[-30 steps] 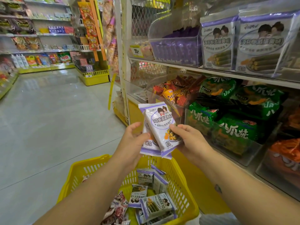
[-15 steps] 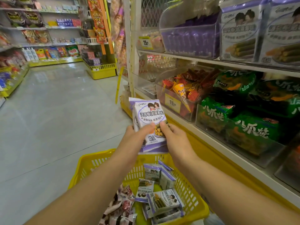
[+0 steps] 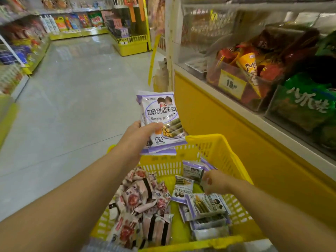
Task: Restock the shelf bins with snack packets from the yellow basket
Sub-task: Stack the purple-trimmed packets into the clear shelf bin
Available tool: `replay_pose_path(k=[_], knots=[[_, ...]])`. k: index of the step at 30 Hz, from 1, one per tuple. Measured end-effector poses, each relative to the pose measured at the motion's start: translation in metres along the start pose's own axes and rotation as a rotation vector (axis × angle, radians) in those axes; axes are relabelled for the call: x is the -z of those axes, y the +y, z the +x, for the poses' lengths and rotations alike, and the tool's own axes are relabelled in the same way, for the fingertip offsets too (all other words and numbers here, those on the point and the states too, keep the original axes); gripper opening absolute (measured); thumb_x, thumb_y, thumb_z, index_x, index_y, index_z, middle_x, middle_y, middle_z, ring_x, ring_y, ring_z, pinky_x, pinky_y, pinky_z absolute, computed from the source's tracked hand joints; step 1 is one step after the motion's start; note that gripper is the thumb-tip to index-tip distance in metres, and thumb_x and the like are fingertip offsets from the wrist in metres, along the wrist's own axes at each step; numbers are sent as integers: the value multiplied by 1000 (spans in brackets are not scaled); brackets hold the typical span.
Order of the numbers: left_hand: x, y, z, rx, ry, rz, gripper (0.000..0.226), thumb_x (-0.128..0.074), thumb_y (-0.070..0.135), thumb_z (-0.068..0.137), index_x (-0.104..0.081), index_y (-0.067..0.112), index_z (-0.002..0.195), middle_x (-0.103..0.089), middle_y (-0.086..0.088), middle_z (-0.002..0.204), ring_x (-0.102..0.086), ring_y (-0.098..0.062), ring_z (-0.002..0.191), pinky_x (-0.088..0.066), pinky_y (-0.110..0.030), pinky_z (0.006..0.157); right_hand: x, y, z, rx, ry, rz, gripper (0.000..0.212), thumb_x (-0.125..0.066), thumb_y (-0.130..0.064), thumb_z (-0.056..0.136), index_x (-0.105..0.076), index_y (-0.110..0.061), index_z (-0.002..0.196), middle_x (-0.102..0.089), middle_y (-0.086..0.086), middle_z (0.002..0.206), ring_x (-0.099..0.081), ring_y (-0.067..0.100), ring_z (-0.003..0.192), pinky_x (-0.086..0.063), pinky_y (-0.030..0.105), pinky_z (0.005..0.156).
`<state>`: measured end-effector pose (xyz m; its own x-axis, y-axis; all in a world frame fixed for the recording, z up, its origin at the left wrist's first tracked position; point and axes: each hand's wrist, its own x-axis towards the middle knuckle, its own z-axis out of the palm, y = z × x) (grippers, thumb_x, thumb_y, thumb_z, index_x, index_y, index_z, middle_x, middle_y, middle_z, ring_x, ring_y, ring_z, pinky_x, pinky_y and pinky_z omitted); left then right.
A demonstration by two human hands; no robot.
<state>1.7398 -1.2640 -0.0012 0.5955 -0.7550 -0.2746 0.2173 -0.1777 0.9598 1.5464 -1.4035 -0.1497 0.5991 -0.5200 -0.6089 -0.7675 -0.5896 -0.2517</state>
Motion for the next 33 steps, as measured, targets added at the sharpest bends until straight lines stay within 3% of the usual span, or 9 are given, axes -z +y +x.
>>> replay_pose_path(k=[5,9,13,18,20,23,26,28,33], knots=[[5,-11,7,-5,30,70,15,-68,18,86,-62,17,100,-75,-3,94,-72,-22,86,-53,-41,87,-55,9,31,105,-67,-181,88,-78,-29,75,-28,-22,147,-42,6,146,-44,27,130,-42,38,104],[4,-16,12,10,45,102,19,-68,18,85,-62,18,103,-75,-2,92,-72,-20,83,-54,-41,86,-75,15,44,179,-81,-272,85,-81,-32,68,-33,-24,138,-46,7,140,-47,27,123,-44,40,101],[1,-19,15,10,50,133,24,-70,19,84,-62,17,105,-75,-2,92,-73,-20,82,-55,-39,82,-88,15,52,211,-12,-286,100,-79,-41,70,-20,-25,149,-37,6,148,-39,29,131,-39,39,104],[-4,-16,14,-30,49,180,26,-72,23,82,-61,20,105,-73,-1,98,-71,-18,85,-56,-35,77,-55,11,33,251,197,-2,116,-72,-57,67,5,-37,150,-36,3,148,-47,25,124,-46,32,92],[-6,-12,12,-62,41,182,26,-72,21,81,-61,21,104,-72,-1,98,-71,-19,83,-57,-35,75,-26,6,14,264,282,193,117,-71,-59,65,10,-42,148,-29,0,154,-47,24,128,-48,38,95],[-11,-3,4,-131,39,199,22,-72,20,81,-60,25,97,-71,0,99,-69,-21,88,-57,-38,79,24,-2,-22,278,443,400,107,-69,-70,61,-10,-48,147,-34,-1,148,-41,19,132,-44,39,100],[-16,6,-7,-192,40,182,27,-73,23,80,-57,28,101,-69,4,101,-68,-16,87,-53,-30,67,74,-6,-65,283,582,429,62,-70,-65,66,-49,-37,118,-51,-1,121,-51,15,110,-43,25,82],[-21,10,-16,-214,27,173,34,-73,23,80,-57,26,110,-69,4,102,-68,-14,86,-49,-26,64,100,-7,-97,286,664,501,44,-75,-54,69,-54,-30,100,-53,-2,105,-53,13,97,-40,17,70],[-42,14,-41,-222,2,100,35,-73,21,80,-58,20,112,-71,-2,103,-70,-20,88,-56,-40,79,138,-9,-181,293,864,874,70,-79,-66,52,-58,-16,97,-69,5,94,-70,21,85,-57,47,76]])
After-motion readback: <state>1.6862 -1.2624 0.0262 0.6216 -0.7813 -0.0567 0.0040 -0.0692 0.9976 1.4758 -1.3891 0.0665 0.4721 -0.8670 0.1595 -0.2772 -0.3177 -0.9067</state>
